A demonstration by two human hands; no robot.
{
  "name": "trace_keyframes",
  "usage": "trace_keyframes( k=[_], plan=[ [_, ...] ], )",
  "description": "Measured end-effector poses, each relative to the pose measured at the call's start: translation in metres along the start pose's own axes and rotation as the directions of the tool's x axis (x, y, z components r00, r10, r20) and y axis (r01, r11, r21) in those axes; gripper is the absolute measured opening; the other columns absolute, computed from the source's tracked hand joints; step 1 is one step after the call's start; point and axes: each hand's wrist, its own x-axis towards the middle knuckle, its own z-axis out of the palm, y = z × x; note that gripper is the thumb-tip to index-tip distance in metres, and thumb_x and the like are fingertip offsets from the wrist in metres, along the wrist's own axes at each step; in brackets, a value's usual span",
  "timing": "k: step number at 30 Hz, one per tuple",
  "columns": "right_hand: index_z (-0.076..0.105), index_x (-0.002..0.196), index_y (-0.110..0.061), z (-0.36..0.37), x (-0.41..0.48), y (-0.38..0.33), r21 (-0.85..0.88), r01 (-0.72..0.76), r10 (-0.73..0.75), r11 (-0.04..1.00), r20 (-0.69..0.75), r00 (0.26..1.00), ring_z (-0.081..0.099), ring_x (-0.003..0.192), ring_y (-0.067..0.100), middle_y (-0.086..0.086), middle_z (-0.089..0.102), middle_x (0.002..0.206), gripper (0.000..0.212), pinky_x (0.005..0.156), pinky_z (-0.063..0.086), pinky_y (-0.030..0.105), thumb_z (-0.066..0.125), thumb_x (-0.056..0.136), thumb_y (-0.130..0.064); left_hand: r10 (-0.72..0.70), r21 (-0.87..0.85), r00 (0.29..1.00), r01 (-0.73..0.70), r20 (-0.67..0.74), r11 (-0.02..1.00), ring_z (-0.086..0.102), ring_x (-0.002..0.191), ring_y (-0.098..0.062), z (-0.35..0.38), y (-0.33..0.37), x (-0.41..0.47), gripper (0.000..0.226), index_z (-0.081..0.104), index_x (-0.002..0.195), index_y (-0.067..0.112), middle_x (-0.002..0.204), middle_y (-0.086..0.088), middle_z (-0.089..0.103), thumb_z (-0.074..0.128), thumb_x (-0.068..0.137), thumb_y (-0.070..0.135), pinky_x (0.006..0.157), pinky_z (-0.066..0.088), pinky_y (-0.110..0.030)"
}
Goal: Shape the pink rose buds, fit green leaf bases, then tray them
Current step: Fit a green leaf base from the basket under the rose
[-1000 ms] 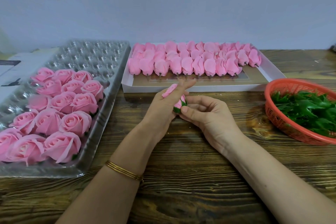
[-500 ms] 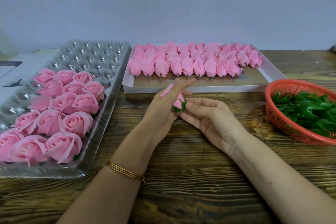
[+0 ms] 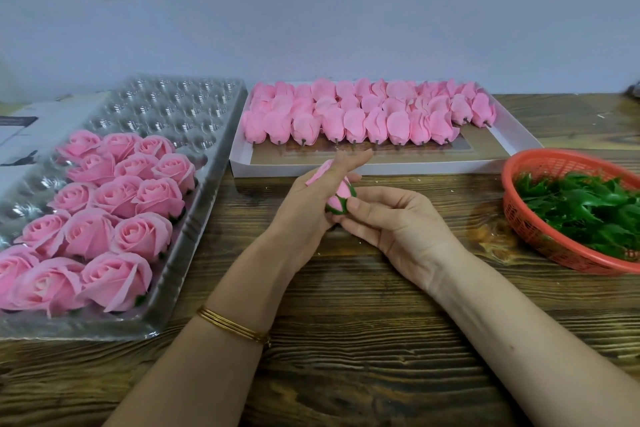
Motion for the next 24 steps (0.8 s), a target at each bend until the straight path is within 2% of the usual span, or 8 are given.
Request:
trace_keyframes(
  k=[4,9,13,16,18,20,24],
  plan=[
    [0.069,0.096,0.005,0.0004,0.0002,0.0015,-0.047,0.096,-0.097,0.994,-0.021,0.995,0.073,0.075,0.023,0.019,0.074,0.083,0.04,0.069,0.059,0.025,0.076,0.058,-0.004,0.0,-0.018,1.0,0.001,0.009,1.0,0.061,0.113,-0.028,-0.0003,-0.0006,0.0004,0.037,0.077,0.104,0.036,0.12,-0.009,0.055,0.059,0.082,0.059,0.106,0.045,-0.044],
    [0.073,0.096,-0.001,0.0,-0.0006,0.003,-0.197,0.206,-0.215,0.958,-0.022,0.976,0.072,0.08,0.021,0.017,0.075,0.094,0.041,0.07,0.058,0.025,0.078,0.056,-0.007,0.03,-0.05,0.999,-0.029,0.027,0.998,0.069,0.105,-0.024,-0.0014,-0.0029,0.0008,0.044,0.076,0.11,0.03,0.128,-0.013,0.059,0.062,0.078,0.058,0.097,0.054,-0.037],
    [0.075,0.093,-0.012,-0.0001,-0.0009,0.0027,-0.311,0.265,-0.275,0.913,0.01,0.961,0.071,0.075,0.013,0.008,0.077,0.086,0.038,0.07,0.056,0.021,0.08,0.056,-0.009,0.042,-0.069,0.998,-0.038,0.054,0.997,0.071,0.101,-0.015,-0.002,-0.0042,0.0014,0.046,0.077,0.105,0.027,0.11,0.0,0.07,0.064,0.07,0.053,0.081,0.057,-0.025],
    [0.076,0.088,-0.013,0.0009,-0.0012,0.0039,-0.366,0.305,-0.301,0.879,0.07,0.951,0.071,0.076,0.013,0.008,0.077,0.084,0.032,0.074,0.056,0.02,0.081,0.057,-0.01,0.057,-0.033,0.995,-0.055,0.077,0.998,0.071,0.093,-0.007,-0.0019,-0.0064,0.003,0.05,0.077,0.104,0.026,0.09,0.011,0.075,0.072,0.064,0.055,0.081,0.057,-0.022],
    [0.076,0.087,-0.013,0.0007,-0.0011,0.004,-0.385,0.314,-0.307,0.868,0.083,0.948,0.071,0.075,0.013,0.008,0.077,0.083,0.03,0.074,0.056,0.02,0.081,0.057,-0.012,0.068,-0.007,0.994,-0.067,0.085,0.998,0.07,0.093,-0.005,-0.0021,-0.0077,0.0033,0.046,0.076,0.107,0.026,0.088,0.014,0.075,0.063,0.071,0.053,0.086,0.056,-0.022],
    [0.076,0.087,-0.013,0.0001,-0.0015,0.0031,-0.421,0.323,-0.311,0.848,0.098,0.945,0.072,0.075,0.016,0.007,0.077,0.082,0.03,0.075,0.056,0.023,0.081,0.058,-0.015,0.055,0.011,0.995,-0.056,0.089,0.998,0.071,0.097,-0.007,-0.0028,-0.0086,0.0035,0.043,0.074,0.108,0.025,0.094,0.01,0.076,0.056,0.078,0.049,0.089,0.056,-0.024],
    [0.075,0.089,-0.011,-0.0008,-0.0015,0.0032,-0.551,0.338,-0.342,0.763,0.099,0.934,0.073,0.079,0.035,0.014,0.075,0.08,0.023,0.083,0.058,0.045,0.085,0.068,-0.012,0.017,0.022,0.996,-0.019,0.088,1.0,0.068,0.11,-0.021,-0.0028,-0.0086,0.0026,0.044,0.074,0.11,0.02,0.112,-0.01,0.073,0.056,0.08,0.047,0.101,0.05,-0.037]
  ],
)
